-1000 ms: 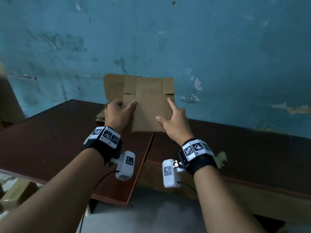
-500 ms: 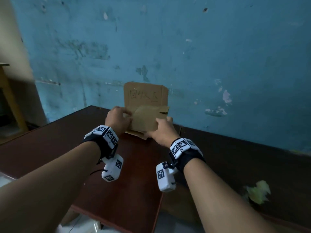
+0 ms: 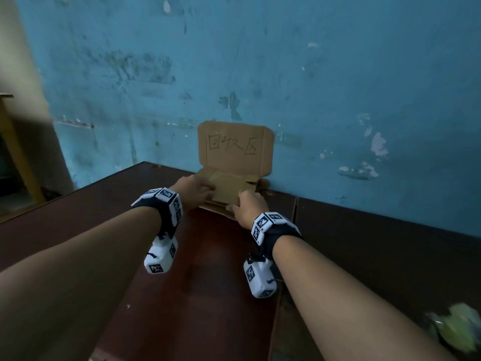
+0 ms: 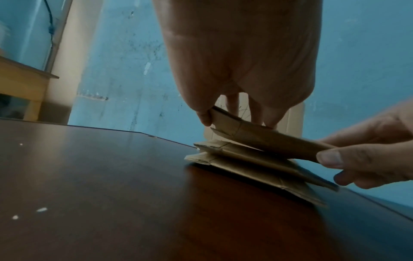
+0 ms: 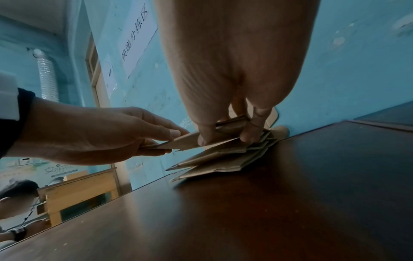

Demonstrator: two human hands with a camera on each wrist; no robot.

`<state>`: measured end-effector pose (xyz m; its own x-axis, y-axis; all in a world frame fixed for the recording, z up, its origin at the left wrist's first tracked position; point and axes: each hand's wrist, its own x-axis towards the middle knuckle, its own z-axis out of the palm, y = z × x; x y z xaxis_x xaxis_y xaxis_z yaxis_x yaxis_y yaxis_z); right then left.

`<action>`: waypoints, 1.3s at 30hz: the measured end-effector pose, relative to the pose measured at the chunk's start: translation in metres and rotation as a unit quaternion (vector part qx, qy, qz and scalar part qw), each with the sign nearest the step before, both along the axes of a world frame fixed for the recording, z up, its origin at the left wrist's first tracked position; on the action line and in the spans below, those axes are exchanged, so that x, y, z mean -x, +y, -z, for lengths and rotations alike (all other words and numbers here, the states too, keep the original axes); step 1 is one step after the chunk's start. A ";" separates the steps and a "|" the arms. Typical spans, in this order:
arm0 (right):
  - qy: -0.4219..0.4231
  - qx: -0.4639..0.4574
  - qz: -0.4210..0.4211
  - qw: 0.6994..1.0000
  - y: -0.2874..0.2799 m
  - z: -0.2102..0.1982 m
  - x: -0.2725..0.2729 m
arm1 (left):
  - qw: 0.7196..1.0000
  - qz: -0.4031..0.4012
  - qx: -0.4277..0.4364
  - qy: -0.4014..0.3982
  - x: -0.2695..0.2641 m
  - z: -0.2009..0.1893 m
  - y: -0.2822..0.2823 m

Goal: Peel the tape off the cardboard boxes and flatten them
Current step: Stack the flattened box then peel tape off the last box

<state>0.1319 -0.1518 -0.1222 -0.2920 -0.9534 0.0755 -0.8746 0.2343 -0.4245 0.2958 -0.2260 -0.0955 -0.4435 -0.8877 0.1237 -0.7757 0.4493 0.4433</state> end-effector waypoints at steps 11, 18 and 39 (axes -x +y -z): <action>0.101 -0.042 -0.014 0.994 -0.028 0.013 -0.002 | 0.976 -0.041 0.029 -0.212 0.022 0.018 -0.017; 0.104 -0.077 -0.014 0.992 -0.030 0.008 0.004 | 0.973 -0.032 -0.022 -0.229 0.037 0.024 -0.026; -0.067 -0.102 -0.056 0.991 -0.008 -0.007 0.031 | 0.989 -0.062 0.012 -0.135 0.034 0.028 -0.027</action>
